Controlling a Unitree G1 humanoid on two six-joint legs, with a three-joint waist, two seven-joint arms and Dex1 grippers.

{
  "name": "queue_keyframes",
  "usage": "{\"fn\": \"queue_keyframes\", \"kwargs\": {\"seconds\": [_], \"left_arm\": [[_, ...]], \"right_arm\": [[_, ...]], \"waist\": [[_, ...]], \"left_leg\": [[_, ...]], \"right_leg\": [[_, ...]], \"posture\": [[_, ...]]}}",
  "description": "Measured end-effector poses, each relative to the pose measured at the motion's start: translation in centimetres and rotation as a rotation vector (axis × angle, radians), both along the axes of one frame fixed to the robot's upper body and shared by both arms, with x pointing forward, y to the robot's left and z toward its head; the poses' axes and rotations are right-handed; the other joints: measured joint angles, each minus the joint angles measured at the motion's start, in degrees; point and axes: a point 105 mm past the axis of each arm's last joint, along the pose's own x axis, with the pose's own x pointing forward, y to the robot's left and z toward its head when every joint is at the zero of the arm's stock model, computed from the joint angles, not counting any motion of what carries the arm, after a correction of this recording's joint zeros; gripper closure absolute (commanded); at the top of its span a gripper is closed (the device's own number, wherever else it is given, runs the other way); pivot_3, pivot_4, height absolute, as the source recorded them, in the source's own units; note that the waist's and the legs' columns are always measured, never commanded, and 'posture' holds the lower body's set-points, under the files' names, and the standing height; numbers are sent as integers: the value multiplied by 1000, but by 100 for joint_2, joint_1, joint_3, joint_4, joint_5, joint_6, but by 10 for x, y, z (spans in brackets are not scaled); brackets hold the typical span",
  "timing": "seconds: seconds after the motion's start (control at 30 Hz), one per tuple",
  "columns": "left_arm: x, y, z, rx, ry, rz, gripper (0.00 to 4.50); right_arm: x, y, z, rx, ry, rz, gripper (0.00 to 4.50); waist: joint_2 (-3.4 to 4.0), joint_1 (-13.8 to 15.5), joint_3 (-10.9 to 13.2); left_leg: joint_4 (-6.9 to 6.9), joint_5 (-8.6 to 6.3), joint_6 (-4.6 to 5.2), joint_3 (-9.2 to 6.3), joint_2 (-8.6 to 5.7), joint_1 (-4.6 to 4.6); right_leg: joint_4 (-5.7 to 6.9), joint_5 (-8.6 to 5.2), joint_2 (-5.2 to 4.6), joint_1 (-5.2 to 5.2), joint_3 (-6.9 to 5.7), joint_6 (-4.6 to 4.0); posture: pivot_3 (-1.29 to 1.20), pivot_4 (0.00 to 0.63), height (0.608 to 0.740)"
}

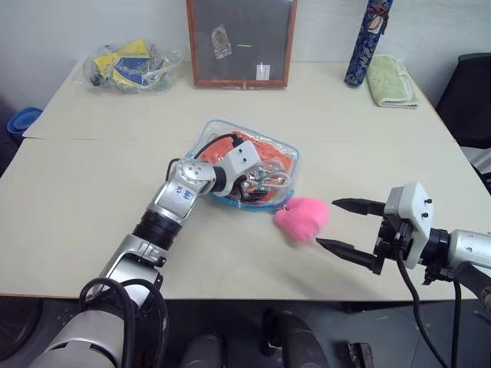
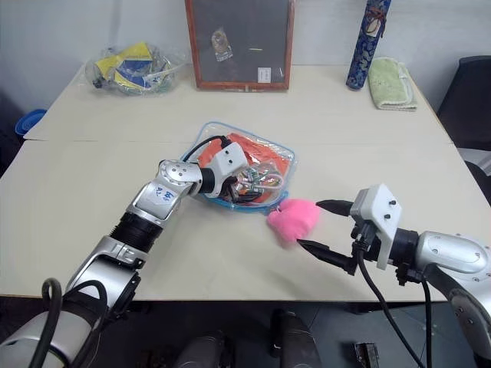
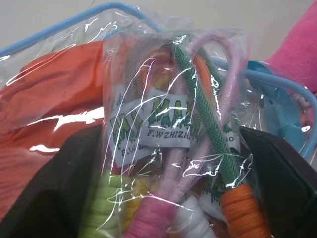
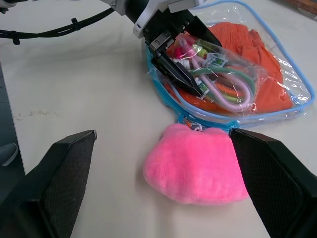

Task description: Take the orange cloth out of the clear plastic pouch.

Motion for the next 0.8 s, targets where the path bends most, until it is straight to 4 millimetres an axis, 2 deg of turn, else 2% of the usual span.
{"fn": "queue_keyframes", "kwargs": {"seconds": [0.23, 0.37, 0.43, 0.5, 0.6, 0.7, 0.77, 0.8], "left_arm": [[-4, -2, 5, -11, 9, -19, 3172], [-5, 5, 17, -65, 17, 1, 3172], [-3, 20, 31, -131, 14, 60, 3172], [6, 53, 46, -179, -16, 186, 3172], [15, 123, 60, -219, -71, 435, 3172], [7, 208, 50, -235, -68, 746, 3172], [-8, 256, 39, -214, -59, 915, 3172], [-15, 274, 32, -203, -48, 979, 3172]], "right_arm": [[1, 1, 3, -3, -15, 5, 0], [2, 4, 4, -5, -26, 24, 0], [2, 9, 4, -5, -27, 54, 0], [4, 14, 9, -5, -46, 84, 0], [6, 21, 16, 6, -59, 123, 0], [4, 33, 22, 18, -62, 194, 0], [2, 39, 22, 26, -54, 232, 0], [2, 41, 23, 36, -48, 245, 0]], "waist": [[0, 0, 0], [0, -14, 0], [0, -37, 0], [0, -87, 0], [0, -137, 0], [-1, -155, 1], [-3, -152, 0], [-3, -144, 0]], "left_leg": [[1, 0, 0, 0, 0, 0], [0, 0, 0, -1, 2, 1], [1, 0, 0, 0, 4, 1], [0, 3, -5, 2, 8, 3], [-3, 5, -10, -2, 10, 12], [-3, 5, -10, -8, 12, 8], [-4, 5, -10, -12, 13, 3], [-3, 4, -9, -13, 11, 1]], "right_leg": [[1, 0, -1, 0, 0, 0], [3, 0, 1, -2, 0, 0], [3, 1, 2, -4, 1, -1], [5, 2, 4, -5, 3, -5], [11, 2, 3, -8, -1, -8], [5, 2, 1, -13, -9, -8], [0, 2, -2, -15, -15, -8], [0, 2, -6, -15, -19, -8]], "posture": [[0, 150, 740], [0, 150, 740], [0, 150, 740], [0, 150, 740], [0, 150, 740], [0, 150, 740], [0, 150, 740], [0, 150, 740]]}}
